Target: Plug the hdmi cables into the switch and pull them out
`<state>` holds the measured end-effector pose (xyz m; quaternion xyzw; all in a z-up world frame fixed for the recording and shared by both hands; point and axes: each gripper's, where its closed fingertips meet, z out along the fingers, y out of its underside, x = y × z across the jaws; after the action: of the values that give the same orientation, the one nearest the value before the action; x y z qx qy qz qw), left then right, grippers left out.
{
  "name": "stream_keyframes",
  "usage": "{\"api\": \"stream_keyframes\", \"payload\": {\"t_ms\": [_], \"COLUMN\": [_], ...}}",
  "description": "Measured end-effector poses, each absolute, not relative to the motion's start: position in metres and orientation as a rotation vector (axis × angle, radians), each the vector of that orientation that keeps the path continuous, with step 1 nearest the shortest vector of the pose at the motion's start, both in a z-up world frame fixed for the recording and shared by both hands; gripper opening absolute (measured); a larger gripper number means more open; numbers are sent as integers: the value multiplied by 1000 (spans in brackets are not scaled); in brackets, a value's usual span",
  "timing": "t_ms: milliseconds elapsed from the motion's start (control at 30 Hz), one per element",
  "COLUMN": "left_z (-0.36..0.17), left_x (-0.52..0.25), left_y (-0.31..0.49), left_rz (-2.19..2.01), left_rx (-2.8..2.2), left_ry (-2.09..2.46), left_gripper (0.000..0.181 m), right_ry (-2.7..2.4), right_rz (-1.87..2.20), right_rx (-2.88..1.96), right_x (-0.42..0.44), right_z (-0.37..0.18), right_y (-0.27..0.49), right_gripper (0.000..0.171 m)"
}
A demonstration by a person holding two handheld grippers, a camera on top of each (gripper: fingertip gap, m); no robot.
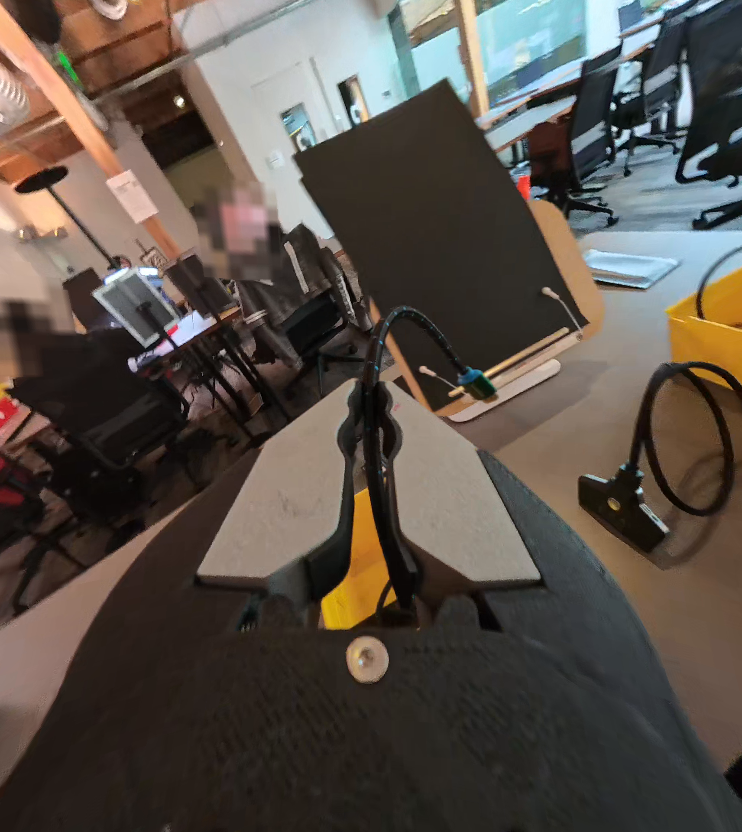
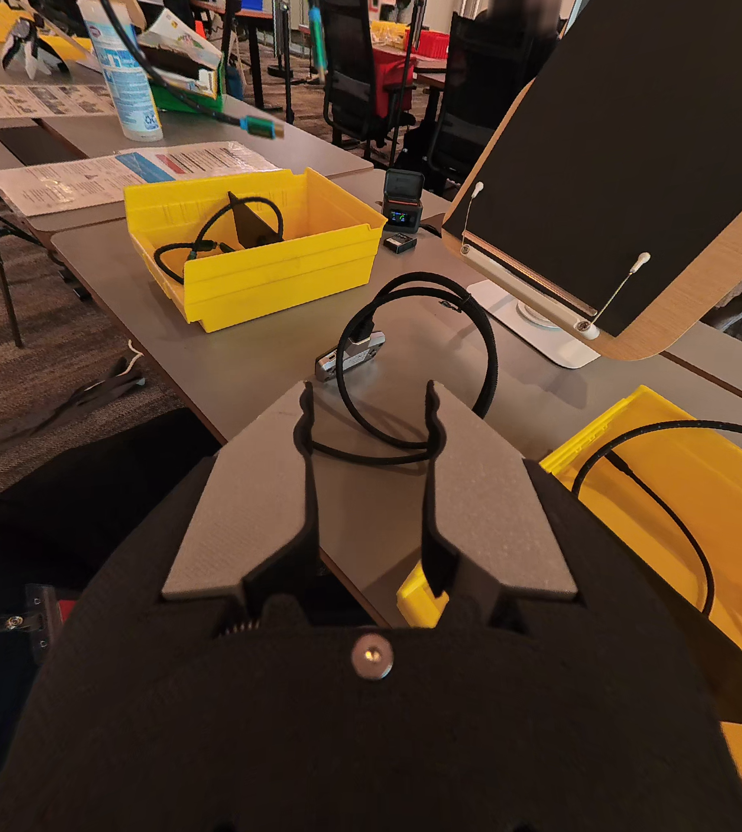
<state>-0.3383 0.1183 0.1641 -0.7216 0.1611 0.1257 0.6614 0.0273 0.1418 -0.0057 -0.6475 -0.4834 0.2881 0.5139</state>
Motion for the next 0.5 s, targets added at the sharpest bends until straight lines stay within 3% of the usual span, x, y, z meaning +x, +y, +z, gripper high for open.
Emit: {"api": "stream_keyframes", "payload": {"t_ms": [500], "left_z": [89], "left_x": [-134], "left_y": [94], "left_rz": [31], "left_rx": [-1580], "left_ry": [846], "left_gripper": [5], "right_ry": [-1195], "right_rz": [710], "right_rx": [-1529], "right_x": [22], "right_z": [-3], "right_y": [129], "right_gripper": [49]}}
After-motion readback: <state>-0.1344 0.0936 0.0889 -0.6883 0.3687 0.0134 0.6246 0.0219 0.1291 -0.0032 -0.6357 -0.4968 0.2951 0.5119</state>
